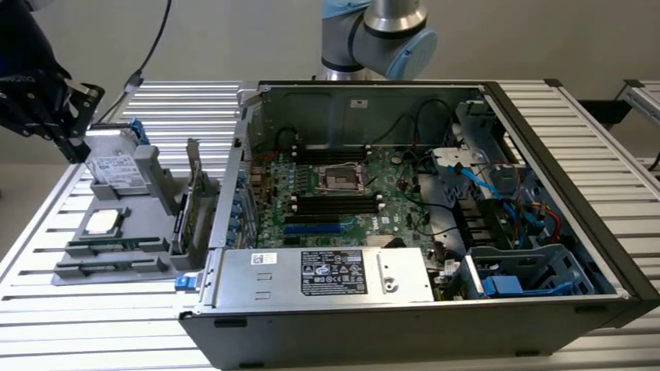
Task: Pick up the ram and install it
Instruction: 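Pick up the ram and move it above insertion slot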
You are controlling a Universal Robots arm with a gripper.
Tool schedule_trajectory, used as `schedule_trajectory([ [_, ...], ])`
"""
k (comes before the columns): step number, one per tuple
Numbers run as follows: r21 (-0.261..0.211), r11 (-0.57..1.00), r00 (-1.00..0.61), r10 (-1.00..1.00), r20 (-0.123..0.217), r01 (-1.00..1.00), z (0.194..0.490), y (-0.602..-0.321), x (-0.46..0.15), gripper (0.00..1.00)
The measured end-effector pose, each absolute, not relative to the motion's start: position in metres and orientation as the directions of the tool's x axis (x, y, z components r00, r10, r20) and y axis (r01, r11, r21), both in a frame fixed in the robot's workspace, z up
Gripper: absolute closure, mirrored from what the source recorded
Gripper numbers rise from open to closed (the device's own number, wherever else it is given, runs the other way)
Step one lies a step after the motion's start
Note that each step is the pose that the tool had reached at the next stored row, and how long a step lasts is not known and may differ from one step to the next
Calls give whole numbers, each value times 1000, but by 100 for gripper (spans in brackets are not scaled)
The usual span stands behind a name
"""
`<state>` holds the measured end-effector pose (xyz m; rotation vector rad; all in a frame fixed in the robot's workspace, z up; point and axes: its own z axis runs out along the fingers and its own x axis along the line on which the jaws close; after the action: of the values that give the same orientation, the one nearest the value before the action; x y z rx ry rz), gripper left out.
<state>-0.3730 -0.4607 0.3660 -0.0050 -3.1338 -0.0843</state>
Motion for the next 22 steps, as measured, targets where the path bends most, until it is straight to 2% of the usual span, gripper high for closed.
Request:
schedule_trajectory([
  [7,54,998,-1000,-19,7,-18,364,-461,-375,90],
  [22,54,959,-960,-279,7,-278,354,-461,-376,90],
])
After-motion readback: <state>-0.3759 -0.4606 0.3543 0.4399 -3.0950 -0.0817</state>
